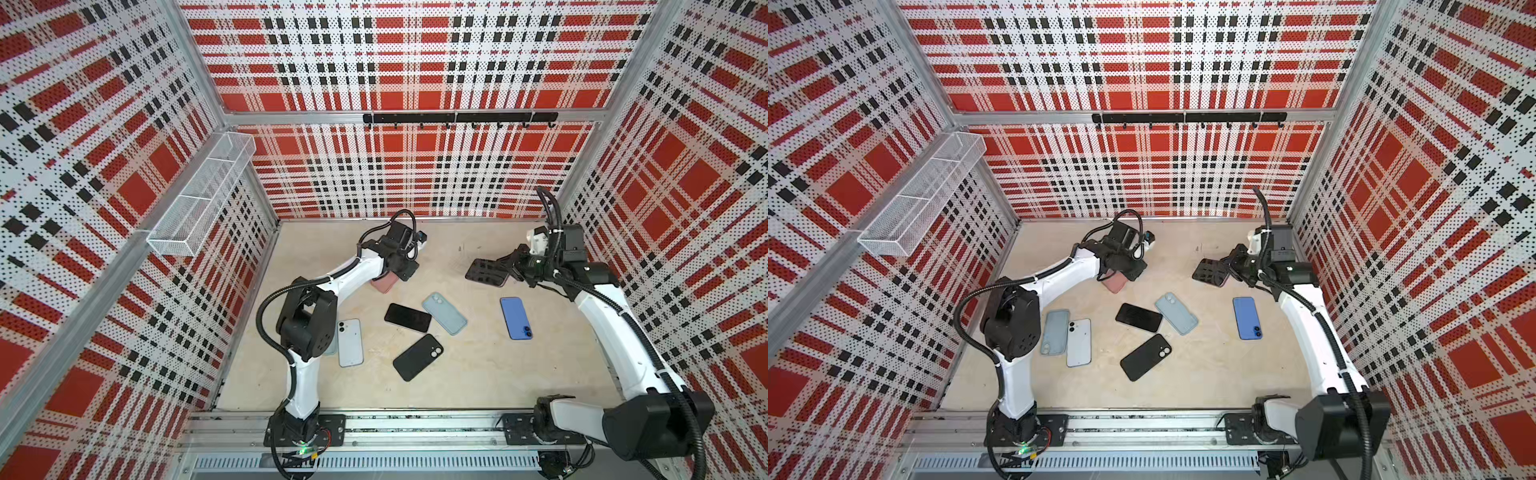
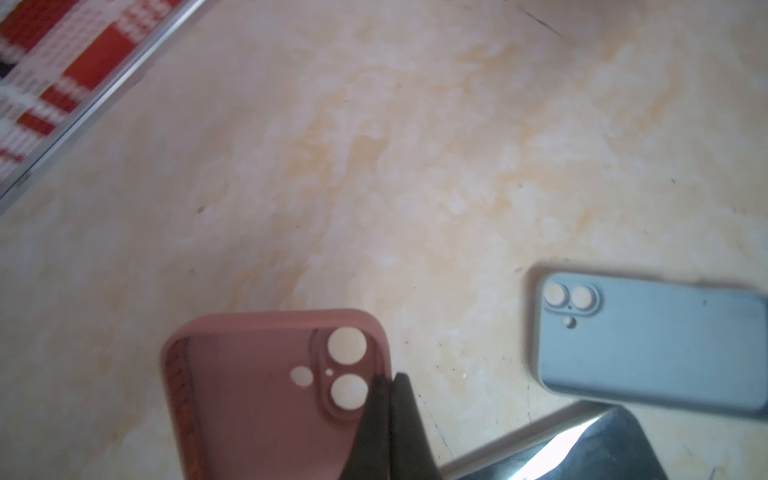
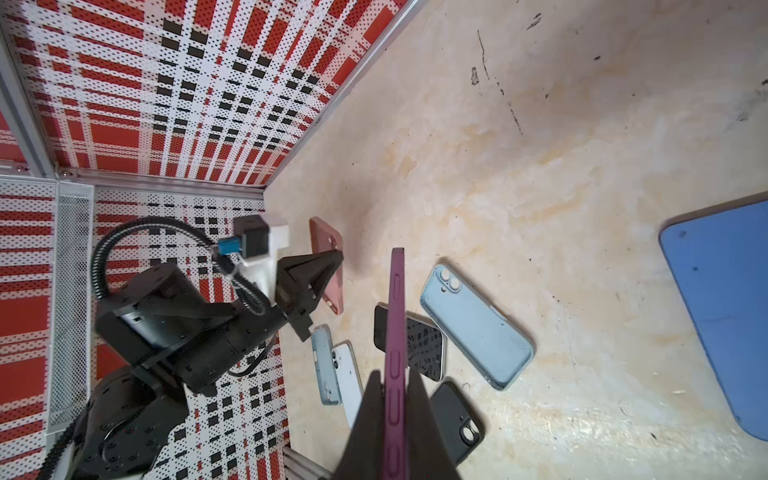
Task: Put the phone into the phone case
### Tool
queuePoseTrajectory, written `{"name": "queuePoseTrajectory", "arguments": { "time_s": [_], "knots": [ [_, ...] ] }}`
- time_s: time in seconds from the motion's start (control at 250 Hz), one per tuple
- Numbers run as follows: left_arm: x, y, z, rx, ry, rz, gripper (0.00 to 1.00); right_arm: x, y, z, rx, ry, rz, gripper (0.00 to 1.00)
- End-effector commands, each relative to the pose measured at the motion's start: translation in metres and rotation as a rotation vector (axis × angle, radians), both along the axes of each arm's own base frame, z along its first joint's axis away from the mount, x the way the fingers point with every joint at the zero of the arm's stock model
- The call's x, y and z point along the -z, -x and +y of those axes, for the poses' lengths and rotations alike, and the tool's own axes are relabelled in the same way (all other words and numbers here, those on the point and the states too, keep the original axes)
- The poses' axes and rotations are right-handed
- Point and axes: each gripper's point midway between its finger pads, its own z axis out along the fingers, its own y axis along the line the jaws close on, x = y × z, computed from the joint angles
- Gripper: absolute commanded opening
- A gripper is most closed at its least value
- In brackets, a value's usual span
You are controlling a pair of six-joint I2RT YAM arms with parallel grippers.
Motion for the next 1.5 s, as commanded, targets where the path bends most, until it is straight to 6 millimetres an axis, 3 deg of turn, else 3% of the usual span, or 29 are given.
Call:
{"name": "queuePoseTrajectory", "arguments": {
  "time_s": [0.0, 0.296, 0.52, 0.692, 0.832, 0.976, 1.064, 1.148, 1.168, 1.26, 1.38, 1.496],
  "knots": [
    [0.024, 0.033, -0.021, 0.354, -0.059, 0.033, 0.0, -0.017, -0.001, 0.001, -0.048, 0.044, -0.022, 0.0],
    [0.066, 0.039, -0.007, 0.444, -0.193, 0.118, 0.0, -0.009, -0.006, 0.005, -0.083, 0.043, 0.036, 0.0],
    [0.054, 0.011, 0.015, 0.369, -0.199, 0.051, 0.0, -0.002, -0.009, 0.004, -0.064, 0.038, 0.063, 0.0],
    [0.047, -0.009, 0.027, 0.267, -0.179, 0.039, 0.03, -0.014, -0.004, 0.004, -0.063, 0.032, 0.056, 0.0],
    [0.025, -0.027, 0.04, 0.138, -0.084, 0.028, 0.23, -0.024, 0.001, 0.007, -0.129, 0.06, 0.053, 0.0],
    [-0.013, -0.041, 0.061, -0.004, 0.001, -0.069, 0.3, -0.033, -0.004, 0.019, -0.217, 0.041, 0.031, 0.0],
    [-0.054, -0.059, 0.086, -0.219, 0.137, -0.162, 0.37, -0.036, -0.013, 0.035, -0.298, 0.022, -0.006, 0.0],
    [-0.079, -0.065, 0.121, -0.522, 0.273, -0.161, 0.4, -0.031, -0.023, 0.059, -0.403, 0.041, -0.028, 0.0],
    [-0.081, -0.067, 0.142, -0.616, 0.3, -0.144, 0.39, -0.029, -0.025, 0.066, -0.43, 0.046, -0.029, 0.0],
    [-0.057, -0.046, 0.175, -0.912, 0.412, 0.037, 0.35, -0.021, -0.038, 0.095, -0.524, 0.077, -0.035, 0.0],
    [-0.002, -0.005, 0.18, -1.088, 0.414, 0.268, 0.3, -0.019, -0.058, 0.119, -0.54, 0.042, -0.07, 0.0],
    [0.033, 0.02, 0.177, -1.159, 0.412, 0.366, 0.3, -0.013, -0.065, 0.131, -0.546, 0.009, -0.079, 0.0]
  ]
}}
